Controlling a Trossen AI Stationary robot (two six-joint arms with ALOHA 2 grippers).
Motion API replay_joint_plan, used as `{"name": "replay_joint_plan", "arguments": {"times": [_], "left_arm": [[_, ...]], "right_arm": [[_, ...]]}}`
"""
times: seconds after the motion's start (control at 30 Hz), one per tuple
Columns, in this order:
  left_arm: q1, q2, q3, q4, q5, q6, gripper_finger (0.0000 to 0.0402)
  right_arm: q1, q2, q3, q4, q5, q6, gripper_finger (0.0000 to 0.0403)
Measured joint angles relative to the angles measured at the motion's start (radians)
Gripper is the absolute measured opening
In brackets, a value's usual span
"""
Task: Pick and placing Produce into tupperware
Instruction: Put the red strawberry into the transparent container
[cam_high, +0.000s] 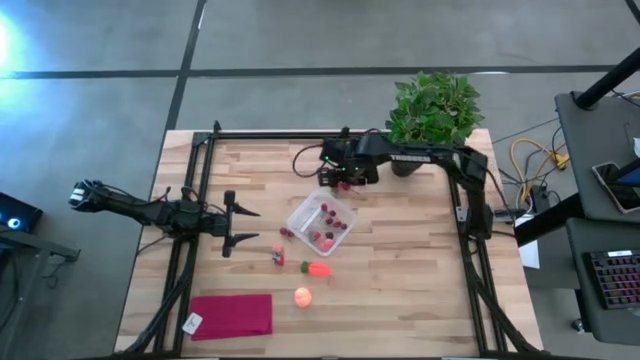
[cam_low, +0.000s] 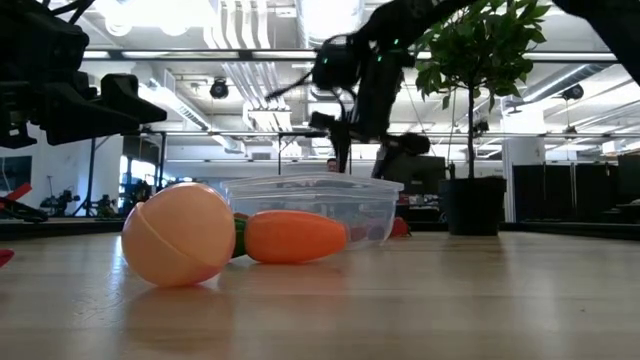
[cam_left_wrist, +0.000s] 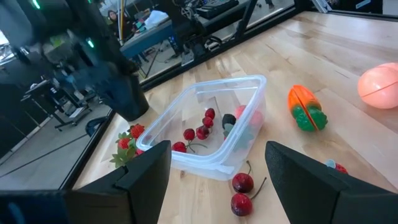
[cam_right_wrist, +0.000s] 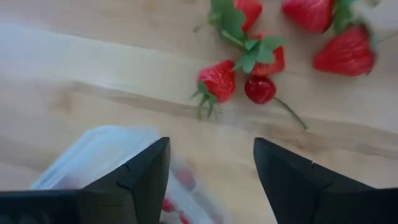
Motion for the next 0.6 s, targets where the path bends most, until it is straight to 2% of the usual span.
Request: {"name": "replay_joint_plan", "arguments": {"times": [0.5,0.6], "left_arm": [[0.0,0.0,0.0,0.0,0.0,0.0,0.0247],[0.0,0.0,0.0,0.0,0.0,0.0,0.0247]], "right_arm": [[-0.003,0.162,0.131,0.022,0.001,0.155,0.0221],[-0.003,0.172,0.131,0.021,0.038,0.207,0.0221]]}}
